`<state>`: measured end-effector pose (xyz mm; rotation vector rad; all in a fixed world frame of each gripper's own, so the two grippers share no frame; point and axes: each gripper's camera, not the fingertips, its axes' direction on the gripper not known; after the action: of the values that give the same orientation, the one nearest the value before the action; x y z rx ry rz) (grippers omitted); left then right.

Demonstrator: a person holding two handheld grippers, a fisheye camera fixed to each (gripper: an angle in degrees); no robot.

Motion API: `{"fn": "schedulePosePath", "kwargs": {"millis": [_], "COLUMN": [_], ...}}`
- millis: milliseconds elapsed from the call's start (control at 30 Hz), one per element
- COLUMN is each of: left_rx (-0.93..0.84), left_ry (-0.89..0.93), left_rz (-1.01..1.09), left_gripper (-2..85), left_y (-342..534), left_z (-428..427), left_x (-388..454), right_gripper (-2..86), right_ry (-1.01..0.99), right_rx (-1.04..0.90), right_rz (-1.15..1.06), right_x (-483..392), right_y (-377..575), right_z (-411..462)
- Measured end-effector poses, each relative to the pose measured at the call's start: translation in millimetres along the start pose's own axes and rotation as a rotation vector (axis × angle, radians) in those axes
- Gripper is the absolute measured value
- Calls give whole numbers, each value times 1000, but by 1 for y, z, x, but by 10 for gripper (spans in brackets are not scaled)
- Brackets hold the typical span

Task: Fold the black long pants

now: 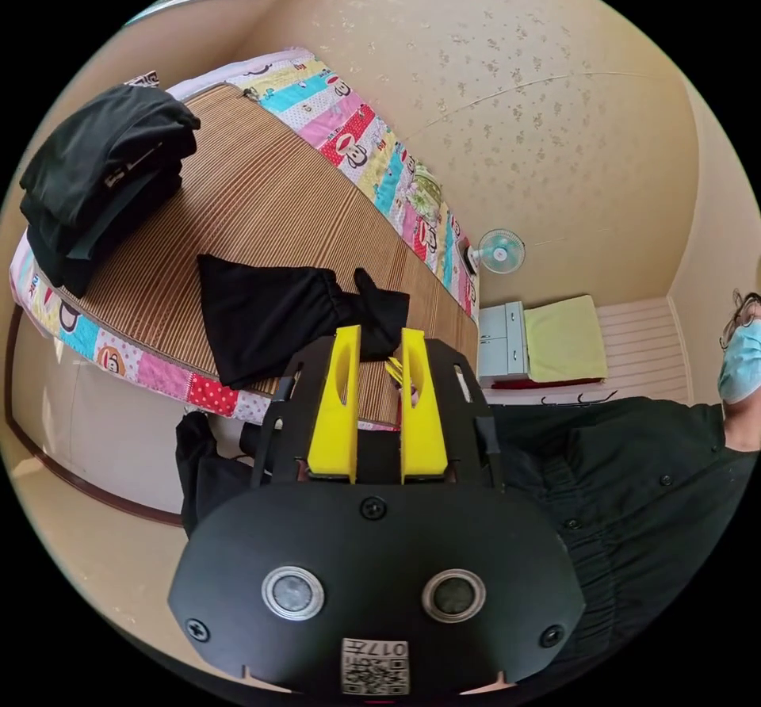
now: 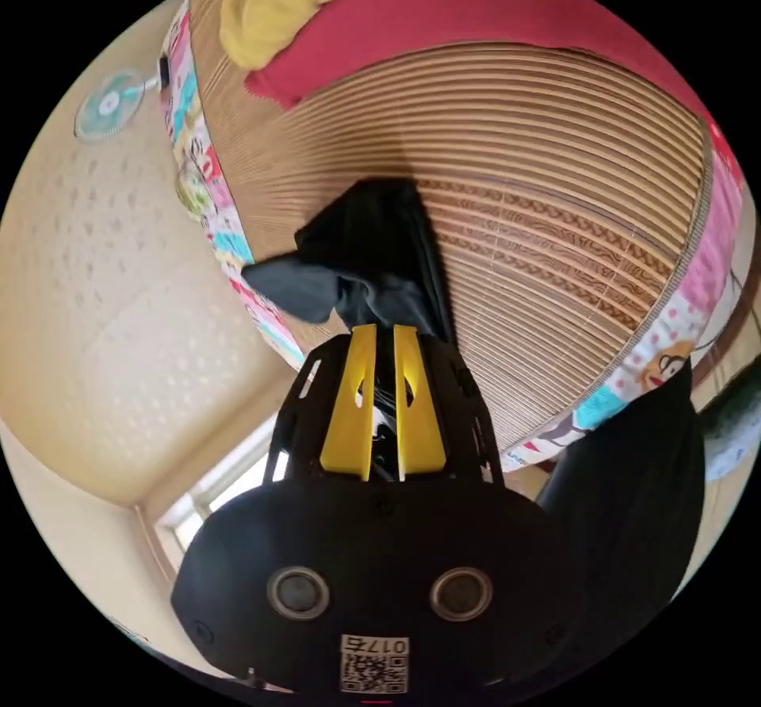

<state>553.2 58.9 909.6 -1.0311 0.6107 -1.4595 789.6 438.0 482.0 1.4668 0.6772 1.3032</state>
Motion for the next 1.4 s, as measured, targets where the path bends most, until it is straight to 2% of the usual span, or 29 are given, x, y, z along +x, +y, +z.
{"fn": "schedulePosePath", "kwargs": {"millis": [33,100,200,367,467,633,767,833,967,1100,1267,1333,1400], "left_rx": [-1,-12,-49,-77,-100,-96,-137,-111,-103,-11,-4,-6,15], "left_ry": [-23,-50,-36,-61,-94,-133,-149,-238,-391,-545,-267,-70,4], "left_rz": [3,1,-6,29,77,147,228,330,482,455,469,473,516], "left_gripper": [84,85,85,86,87,89,121,169,180,69,17,9,6], "left_y": [1,1,0,-3,-3,-4,-14,-18,-17,-9,-7,-17,-21], "left_z": [4,14,39,77,103,147,204,248,320,364,356,342,332], "left_x": [-1,-5,-12,-4,-2,-9,-9,1,19,17,5,4,17], "right_gripper": [48,79,126,132,82,41,30,29,28,30,40,45,41], "right_ry": [56,187,266,290,460,159,-6,-23,3,60,63,10,-109], "right_rx": [-34,-222,-348,-369,-382,-472,-658,-715,-797,-791,-788,-785,-772], "right_rz": [-60,-284,-480,-532,-524,-721,-854,-903,-965,-1095,-1252,-1306,-1403], "right_x": [-9,-40,-71,-89,-90,-131,-160,-169,-179,-182,-202,-209,-219], "right_y": [2,10,9,-18,-19,54,151,193,285,362,409,429,457], "right_z": [9,59,121,196,228,209,201,204,220,227,216,204,177]}}
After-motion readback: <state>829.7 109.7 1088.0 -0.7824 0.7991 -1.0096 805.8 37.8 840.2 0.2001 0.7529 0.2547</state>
